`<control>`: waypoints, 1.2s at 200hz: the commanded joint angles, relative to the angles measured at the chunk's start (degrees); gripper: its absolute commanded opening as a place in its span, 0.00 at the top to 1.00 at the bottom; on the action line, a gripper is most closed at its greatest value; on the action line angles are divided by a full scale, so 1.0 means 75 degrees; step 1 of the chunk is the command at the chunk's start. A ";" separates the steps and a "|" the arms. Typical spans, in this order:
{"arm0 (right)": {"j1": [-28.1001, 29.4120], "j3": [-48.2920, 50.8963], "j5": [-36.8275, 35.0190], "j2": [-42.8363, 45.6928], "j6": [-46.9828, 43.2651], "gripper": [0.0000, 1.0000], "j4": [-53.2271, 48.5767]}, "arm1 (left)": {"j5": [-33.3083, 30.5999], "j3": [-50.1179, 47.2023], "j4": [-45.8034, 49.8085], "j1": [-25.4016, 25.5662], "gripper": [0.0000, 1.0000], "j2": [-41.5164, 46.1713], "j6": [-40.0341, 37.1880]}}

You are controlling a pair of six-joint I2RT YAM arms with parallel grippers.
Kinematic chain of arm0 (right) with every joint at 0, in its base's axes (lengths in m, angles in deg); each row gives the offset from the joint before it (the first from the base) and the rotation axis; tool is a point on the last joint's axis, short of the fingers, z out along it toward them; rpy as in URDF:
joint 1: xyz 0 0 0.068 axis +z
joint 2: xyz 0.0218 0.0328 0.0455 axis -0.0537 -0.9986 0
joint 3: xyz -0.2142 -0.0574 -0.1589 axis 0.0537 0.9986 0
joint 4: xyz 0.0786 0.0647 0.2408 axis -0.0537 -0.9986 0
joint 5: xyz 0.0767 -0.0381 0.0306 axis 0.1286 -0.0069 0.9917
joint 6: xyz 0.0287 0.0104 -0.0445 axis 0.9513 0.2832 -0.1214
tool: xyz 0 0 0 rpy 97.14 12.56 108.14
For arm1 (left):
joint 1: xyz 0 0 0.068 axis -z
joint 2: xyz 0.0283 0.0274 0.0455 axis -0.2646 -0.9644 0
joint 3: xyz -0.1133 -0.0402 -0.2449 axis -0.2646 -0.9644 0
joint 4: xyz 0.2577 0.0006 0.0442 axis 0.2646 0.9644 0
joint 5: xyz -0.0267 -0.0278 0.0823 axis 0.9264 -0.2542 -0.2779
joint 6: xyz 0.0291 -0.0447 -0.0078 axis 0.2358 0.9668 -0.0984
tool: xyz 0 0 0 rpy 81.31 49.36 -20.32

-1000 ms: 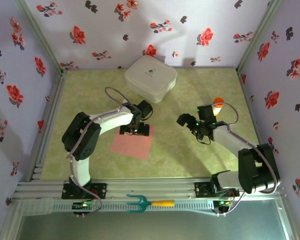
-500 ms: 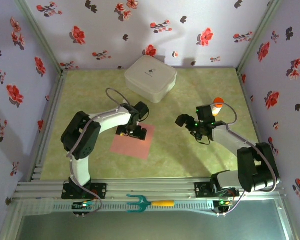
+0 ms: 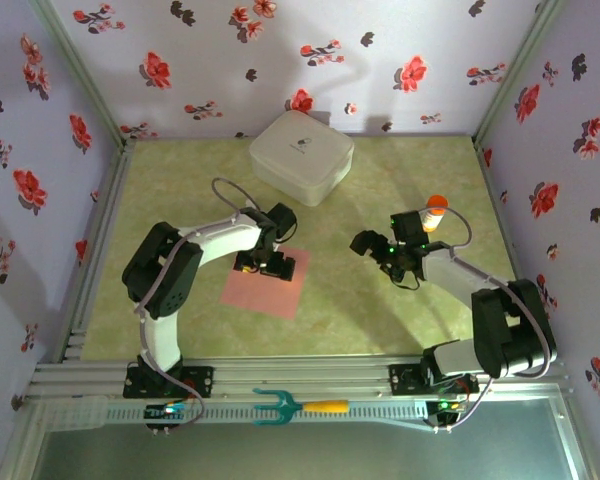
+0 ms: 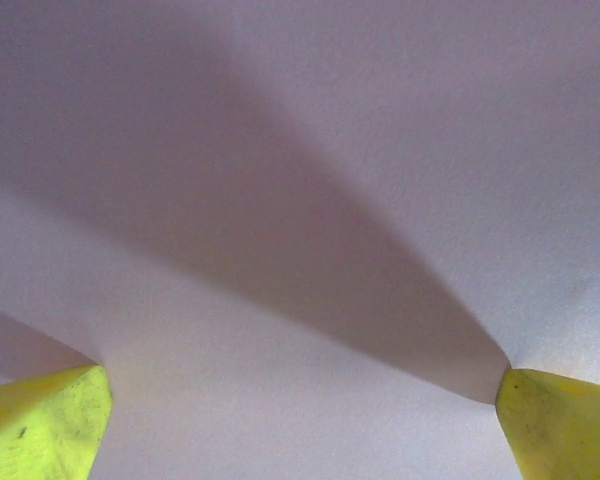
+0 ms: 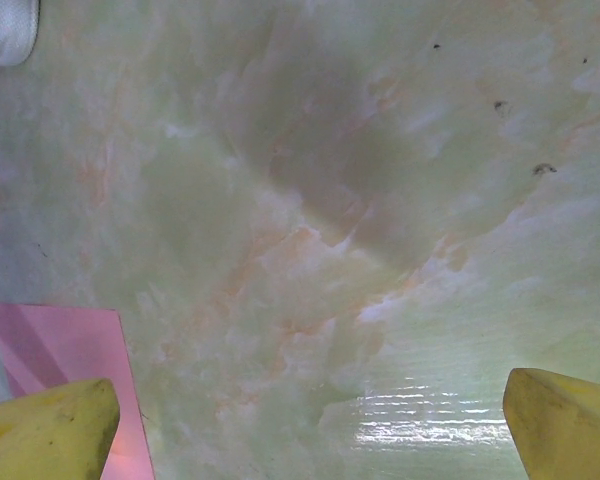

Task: Fold a paper plane with a square sheet of paper (pick it up from the middle)

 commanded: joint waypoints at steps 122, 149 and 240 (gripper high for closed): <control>0.0072 -0.0230 -0.0115 0.0059 0.0005 0.01 -0.0126 | -0.0213 -0.0078 -0.0061 0.0258 0.02 -0.0558 0.0299; 0.0076 -0.0226 -0.0143 0.0045 0.0042 0.01 -0.0123 | -0.0270 -0.0042 -0.0063 0.0270 0.04 -0.0473 0.0319; 0.0069 -0.0257 -0.0349 0.0051 0.0118 0.01 -0.0208 | -0.0394 -0.0199 -0.0484 0.0347 0.25 0.0109 0.0586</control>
